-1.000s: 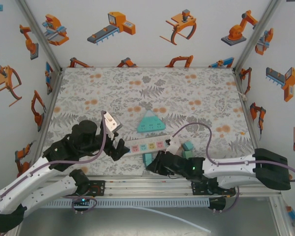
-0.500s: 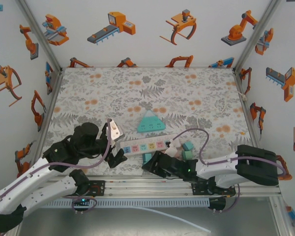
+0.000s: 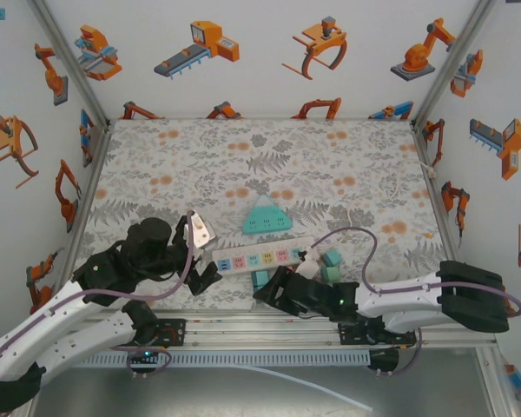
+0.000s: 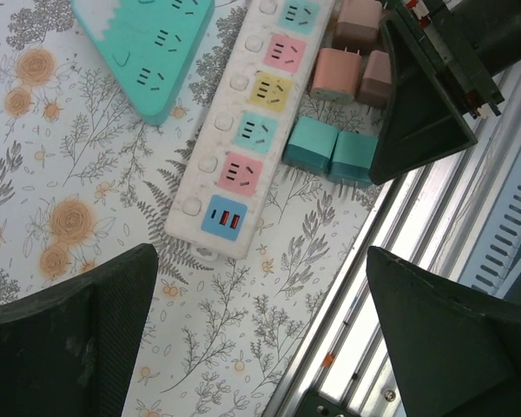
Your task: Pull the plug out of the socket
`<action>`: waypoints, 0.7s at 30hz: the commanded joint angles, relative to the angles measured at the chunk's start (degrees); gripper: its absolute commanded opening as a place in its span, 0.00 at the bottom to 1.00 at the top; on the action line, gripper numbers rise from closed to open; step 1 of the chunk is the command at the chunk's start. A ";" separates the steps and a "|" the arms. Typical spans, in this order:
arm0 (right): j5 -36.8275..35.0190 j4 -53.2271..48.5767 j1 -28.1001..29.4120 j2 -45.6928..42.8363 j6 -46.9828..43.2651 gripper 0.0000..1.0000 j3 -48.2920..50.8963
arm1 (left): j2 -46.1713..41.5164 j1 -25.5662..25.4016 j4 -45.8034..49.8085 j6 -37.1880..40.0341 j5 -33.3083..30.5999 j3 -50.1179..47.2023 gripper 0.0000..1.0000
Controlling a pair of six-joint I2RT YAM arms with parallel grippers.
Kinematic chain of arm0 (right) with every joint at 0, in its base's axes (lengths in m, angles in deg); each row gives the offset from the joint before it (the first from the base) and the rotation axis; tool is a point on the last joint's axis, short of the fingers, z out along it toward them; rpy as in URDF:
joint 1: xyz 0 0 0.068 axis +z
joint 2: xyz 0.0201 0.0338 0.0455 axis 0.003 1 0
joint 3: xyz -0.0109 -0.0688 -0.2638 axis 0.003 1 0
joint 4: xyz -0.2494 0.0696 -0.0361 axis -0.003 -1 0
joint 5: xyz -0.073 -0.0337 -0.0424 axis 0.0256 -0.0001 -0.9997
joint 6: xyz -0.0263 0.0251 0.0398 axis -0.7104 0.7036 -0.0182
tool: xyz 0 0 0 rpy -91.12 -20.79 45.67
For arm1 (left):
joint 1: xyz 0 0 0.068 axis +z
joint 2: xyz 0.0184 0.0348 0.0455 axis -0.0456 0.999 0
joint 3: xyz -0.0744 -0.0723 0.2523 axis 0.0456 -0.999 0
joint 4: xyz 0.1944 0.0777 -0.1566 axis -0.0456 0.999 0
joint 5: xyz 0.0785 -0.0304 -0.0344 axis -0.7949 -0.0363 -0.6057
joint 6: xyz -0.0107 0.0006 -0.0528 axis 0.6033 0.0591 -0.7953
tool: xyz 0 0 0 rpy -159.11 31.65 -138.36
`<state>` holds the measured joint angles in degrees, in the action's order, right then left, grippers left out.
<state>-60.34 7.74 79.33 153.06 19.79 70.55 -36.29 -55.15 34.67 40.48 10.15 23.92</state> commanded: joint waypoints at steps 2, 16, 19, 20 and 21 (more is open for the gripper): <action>-3.37 -9.62 0.48 -6.19 -2.40 0.65 -2.70 | -0.77 -0.38 -0.53 -0.17 -1.85 -0.08 0.97; -28.45 -39.79 -12.00 -27.00 -41.20 0.90 -17.10 | 1.77 -0.29 -12.82 -10.83 -25.43 -6.18 0.97; -28.19 -38.46 -20.77 -25.33 -52.52 0.98 -19.16 | 1.23 -0.29 -15.94 -12.24 -32.17 -9.30 0.97; -27.69 -37.20 -24.29 -24.51 -56.75 0.99 -19.57 | 1.16 -0.21 -16.81 -12.56 -34.24 -10.24 0.97; -26.69 -35.38 -27.05 -23.64 -60.56 0.99 -19.63 | 0.96 -0.20 -17.75 -12.52 -35.84 -11.13 0.97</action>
<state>-84.16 -28.13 57.76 127.82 -24.23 53.07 -34.28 -55.15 22.32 30.58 -16.69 14.37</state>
